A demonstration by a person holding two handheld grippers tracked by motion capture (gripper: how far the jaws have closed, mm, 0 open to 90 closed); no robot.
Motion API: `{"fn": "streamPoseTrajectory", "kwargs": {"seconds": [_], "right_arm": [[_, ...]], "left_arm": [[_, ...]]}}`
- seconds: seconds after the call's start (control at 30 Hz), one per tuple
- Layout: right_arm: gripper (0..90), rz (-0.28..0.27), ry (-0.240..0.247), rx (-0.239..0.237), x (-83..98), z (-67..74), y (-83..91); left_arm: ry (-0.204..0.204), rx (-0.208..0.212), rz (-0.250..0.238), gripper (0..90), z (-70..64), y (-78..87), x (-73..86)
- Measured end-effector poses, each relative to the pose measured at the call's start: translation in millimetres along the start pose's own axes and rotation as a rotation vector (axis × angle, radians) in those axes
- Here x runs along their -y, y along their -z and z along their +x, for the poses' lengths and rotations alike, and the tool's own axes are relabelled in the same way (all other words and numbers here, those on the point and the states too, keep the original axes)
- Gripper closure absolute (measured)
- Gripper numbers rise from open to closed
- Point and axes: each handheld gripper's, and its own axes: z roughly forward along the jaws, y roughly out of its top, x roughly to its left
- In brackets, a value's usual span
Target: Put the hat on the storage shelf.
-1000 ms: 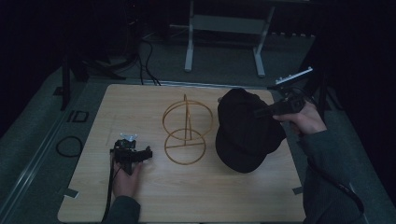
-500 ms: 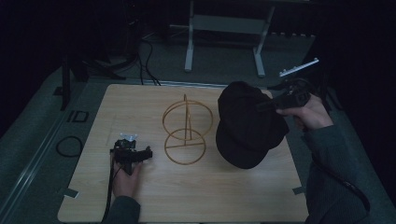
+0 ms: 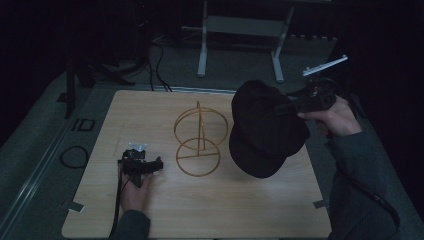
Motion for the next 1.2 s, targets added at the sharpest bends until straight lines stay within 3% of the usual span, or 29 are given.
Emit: {"fn": "streamPoseTrajectory", "kwargs": {"seconds": [0.73, 1.2], "right_arm": [[83.9, -0.021, 0.062, -0.076, -31.1, 23.6, -28.0], [83.7, -0.017, 0.072, -0.121, -55.0, 34.1, -56.9]], "left_arm": [[0.0, 0.0, 0.0, 1.2, 0.0, 0.0, 0.0], [0.0, 0.0, 0.0, 1.2, 0.0, 0.0, 0.0]]}}
